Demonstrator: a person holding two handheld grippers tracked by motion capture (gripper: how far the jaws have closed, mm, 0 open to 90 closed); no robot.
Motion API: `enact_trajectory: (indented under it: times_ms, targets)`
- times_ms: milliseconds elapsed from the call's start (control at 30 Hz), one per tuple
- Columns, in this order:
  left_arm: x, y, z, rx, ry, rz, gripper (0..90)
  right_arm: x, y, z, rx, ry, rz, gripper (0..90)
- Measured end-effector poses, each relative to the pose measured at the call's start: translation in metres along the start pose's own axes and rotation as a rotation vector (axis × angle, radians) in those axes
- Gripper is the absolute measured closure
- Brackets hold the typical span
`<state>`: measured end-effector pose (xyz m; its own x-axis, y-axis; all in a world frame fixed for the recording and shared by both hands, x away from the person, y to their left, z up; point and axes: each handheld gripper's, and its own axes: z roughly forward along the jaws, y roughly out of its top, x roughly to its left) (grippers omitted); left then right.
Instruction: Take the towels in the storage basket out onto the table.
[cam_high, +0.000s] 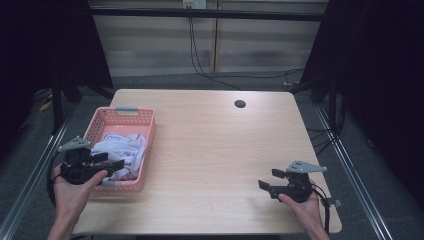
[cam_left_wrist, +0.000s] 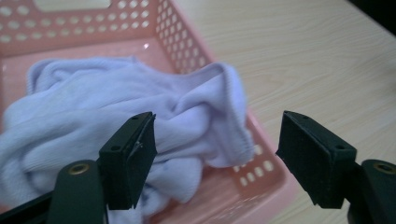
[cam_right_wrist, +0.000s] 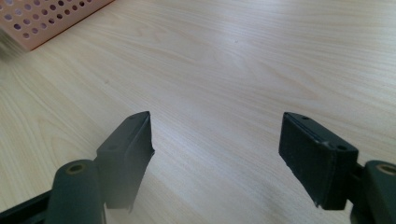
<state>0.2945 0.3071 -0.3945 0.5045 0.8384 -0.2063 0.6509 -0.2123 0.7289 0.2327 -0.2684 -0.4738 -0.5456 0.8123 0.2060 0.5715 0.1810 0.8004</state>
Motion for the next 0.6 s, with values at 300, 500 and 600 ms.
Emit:
enact_trajectory:
  times_ms: [300, 500, 600]
  targets:
    - [0.032, 0.015, 0.003, 0.047, 0.03, -0.053, 22.2, 0.0, 0.001, 0.002, 0.008, 0.004, -0.004, 26.1]
    - [0.049, 0.02, 0.014, 0.078, 0.014, -0.077, 24.6, 0.003, 0.0, 0.002, 0.02, -0.014, -0.024, 26.1]
    - [0.057, 0.024, 0.02, 0.09, 0.023, -0.095, 22.9, 0.004, 0.0, 0.003, 0.028, -0.016, -0.031, 26.1]
